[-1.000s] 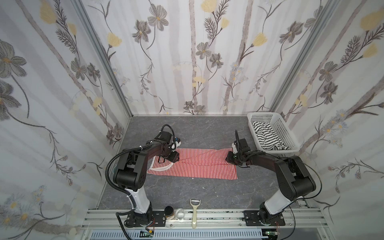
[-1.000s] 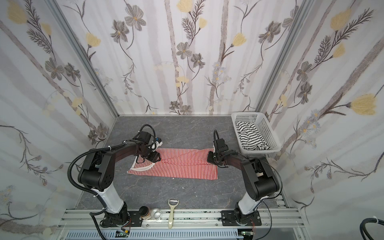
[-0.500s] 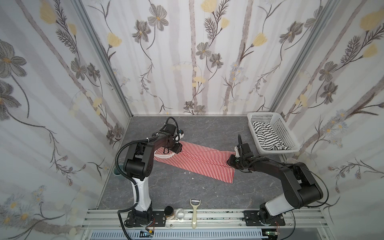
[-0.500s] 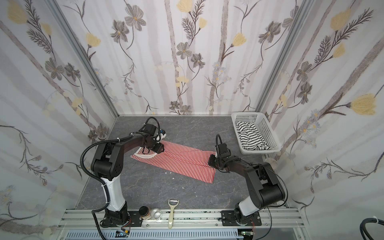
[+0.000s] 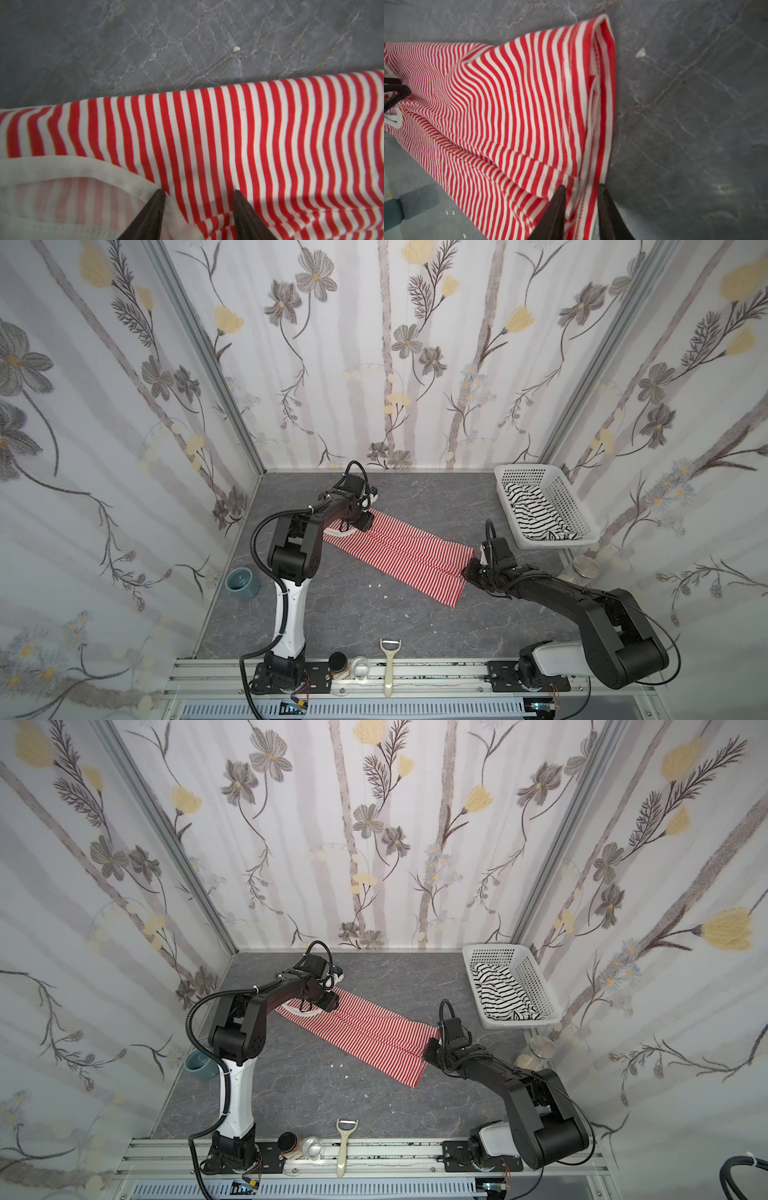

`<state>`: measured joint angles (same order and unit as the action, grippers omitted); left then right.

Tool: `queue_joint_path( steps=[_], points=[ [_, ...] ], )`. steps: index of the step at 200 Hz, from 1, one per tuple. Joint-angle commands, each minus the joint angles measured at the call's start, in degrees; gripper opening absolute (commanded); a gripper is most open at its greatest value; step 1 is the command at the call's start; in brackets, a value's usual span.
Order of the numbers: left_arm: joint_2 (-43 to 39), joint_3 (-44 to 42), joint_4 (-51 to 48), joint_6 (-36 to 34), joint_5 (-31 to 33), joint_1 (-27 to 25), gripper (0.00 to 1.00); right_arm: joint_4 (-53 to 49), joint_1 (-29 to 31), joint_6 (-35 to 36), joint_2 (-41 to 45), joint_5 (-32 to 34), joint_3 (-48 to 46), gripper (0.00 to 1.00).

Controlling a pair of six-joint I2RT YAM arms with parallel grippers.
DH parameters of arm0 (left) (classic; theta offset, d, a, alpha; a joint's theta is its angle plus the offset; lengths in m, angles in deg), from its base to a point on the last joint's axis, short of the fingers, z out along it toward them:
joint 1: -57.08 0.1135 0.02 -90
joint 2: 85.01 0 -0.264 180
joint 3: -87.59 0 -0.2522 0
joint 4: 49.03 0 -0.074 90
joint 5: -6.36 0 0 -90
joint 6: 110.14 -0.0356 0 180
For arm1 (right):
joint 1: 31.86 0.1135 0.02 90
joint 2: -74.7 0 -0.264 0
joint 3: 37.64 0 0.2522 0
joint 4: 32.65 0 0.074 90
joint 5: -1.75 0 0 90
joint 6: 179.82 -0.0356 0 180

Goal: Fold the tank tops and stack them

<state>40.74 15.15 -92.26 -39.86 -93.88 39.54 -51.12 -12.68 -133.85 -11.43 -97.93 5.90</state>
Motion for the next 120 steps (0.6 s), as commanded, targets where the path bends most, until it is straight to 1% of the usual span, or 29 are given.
queue_joint_path(
  steps=[1,18,30,49,62,69,83,95,104,108,120],
  points=[
    [-1.1,0.9,-3.0,0.6,0.0,-0.1,0.56,-0.3,0.8,-0.5,2.6,0.2,0.1,0.30],
    [-3.2,1.2,-3.1,2.0,-1.1,-0.1,0.57,-1.1,1.1,-0.1,5.3,-0.2,0.7,0.32],
    [-5.0,1.4,-3.2,2.9,-2.1,-0.1,0.59,-2.0,1.3,0.5,6.9,-0.1,1.6,0.36],
    [-7.8,1.5,-3.1,4.0,-3.2,-0.1,0.62,-3.2,1.3,1.3,8.1,0.1,3.0,0.40],
    [-9.5,1.2,-3.2,4.6,-3.8,-0.2,0.62,-3.7,1.3,2.0,8.6,0.0,4.0,0.42],
    [-10.3,0.9,-3.2,4.8,-3.9,-0.1,0.63,-3.9,1.3,2.3,8.7,-0.1,4.5,0.45],
    [-12.1,-0.3,-3.1,4.9,-4.7,-0.1,0.63,-4.1,1.3,3.1,8.9,0.1,5.4,0.49],
    [-13.5,-1.7,-3.1,5.0,-5.3,-0.1,0.64,-3.9,1.3,3.7,8.8,0.2,6.1,0.55],
    [-14.6,-3.1,-3.0,4.9,-5.7,-0.2,0.64,-3.7,1.3,4.1,8.5,0.4,6.6,0.56],
    [-15.1,-3.8,-3.0,4.9,-5.8,-0.1,0.64,-3.6,1.3,4.2,8.3,0.4,6.8,0.58],
    [-16.6,-6.2,-2.8,4.7,-5.8,-0.2,0.64,-3.1,1.3,4.9,7.5,0.4,7.6,0.59]
  ],
)
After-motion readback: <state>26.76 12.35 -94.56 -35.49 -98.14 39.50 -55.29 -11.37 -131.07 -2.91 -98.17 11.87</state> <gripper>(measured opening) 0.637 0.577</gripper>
